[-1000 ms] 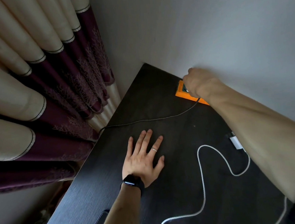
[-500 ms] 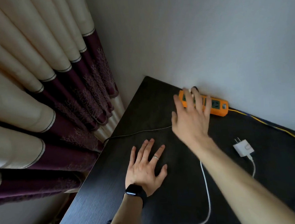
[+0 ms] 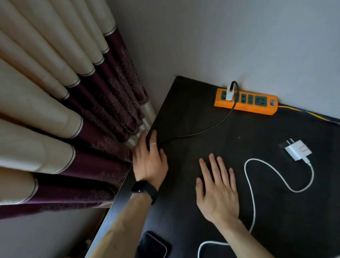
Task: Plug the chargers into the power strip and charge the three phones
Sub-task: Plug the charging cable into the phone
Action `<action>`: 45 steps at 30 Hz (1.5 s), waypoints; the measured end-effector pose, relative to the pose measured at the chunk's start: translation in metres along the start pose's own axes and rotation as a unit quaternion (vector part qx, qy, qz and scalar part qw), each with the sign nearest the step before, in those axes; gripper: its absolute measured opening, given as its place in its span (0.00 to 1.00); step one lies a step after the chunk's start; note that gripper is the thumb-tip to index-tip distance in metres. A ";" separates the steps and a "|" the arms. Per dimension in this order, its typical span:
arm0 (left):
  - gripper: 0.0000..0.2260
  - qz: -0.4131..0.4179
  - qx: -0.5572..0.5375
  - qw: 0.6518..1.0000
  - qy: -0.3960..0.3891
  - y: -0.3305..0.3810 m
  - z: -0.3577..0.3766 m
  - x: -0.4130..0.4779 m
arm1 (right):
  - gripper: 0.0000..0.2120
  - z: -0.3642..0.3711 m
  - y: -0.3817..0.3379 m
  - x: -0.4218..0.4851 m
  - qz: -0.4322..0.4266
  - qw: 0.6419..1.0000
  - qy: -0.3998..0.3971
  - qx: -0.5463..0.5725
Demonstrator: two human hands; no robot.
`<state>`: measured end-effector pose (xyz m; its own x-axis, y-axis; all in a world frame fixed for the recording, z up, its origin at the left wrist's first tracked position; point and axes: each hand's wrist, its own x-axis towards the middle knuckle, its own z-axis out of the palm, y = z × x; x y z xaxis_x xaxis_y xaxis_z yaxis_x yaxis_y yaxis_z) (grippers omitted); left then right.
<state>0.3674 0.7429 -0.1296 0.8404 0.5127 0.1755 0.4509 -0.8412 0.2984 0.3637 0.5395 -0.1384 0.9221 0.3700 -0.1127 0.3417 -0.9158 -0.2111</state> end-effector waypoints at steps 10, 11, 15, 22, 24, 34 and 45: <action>0.11 -0.033 0.117 0.979 -0.163 -0.037 -0.046 -0.017 | 0.27 -0.005 0.001 0.000 0.004 1.000 -0.025 0.007; 0.11 -0.025 0.093 0.981 -0.171 -0.038 -0.056 -0.020 | 0.28 -0.010 0.001 0.002 0.004 0.999 -0.053 0.010; 0.12 0.009 0.011 0.988 -0.152 -0.036 -0.099 -0.045 | 0.35 -0.052 -0.017 0.010 0.025 0.977 -0.206 0.047; 0.11 0.025 -0.101 0.985 -0.135 -0.021 -0.179 -0.098 | 0.17 -0.125 -0.130 -0.052 0.108 0.835 -0.211 0.497; 0.13 -0.018 -0.129 0.982 -0.140 -0.026 -0.200 -0.116 | 0.16 -0.126 -0.144 -0.069 0.102 0.838 -0.175 0.507; 0.10 -0.028 -0.084 0.944 -0.319 -0.121 -0.236 -0.202 | 0.10 -0.191 -0.168 -0.079 0.201 0.687 -0.053 0.696; 0.08 -0.263 -0.613 0.687 -0.289 -0.108 -0.340 -0.219 | 0.17 -0.158 -0.198 -0.236 0.135 0.774 -0.313 0.534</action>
<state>0.0325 0.7802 0.1191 0.7964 0.2387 -0.5557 0.4441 0.3929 0.8052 0.1067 0.6089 0.0837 0.5517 0.4967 -0.6701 -0.5010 -0.4450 -0.7423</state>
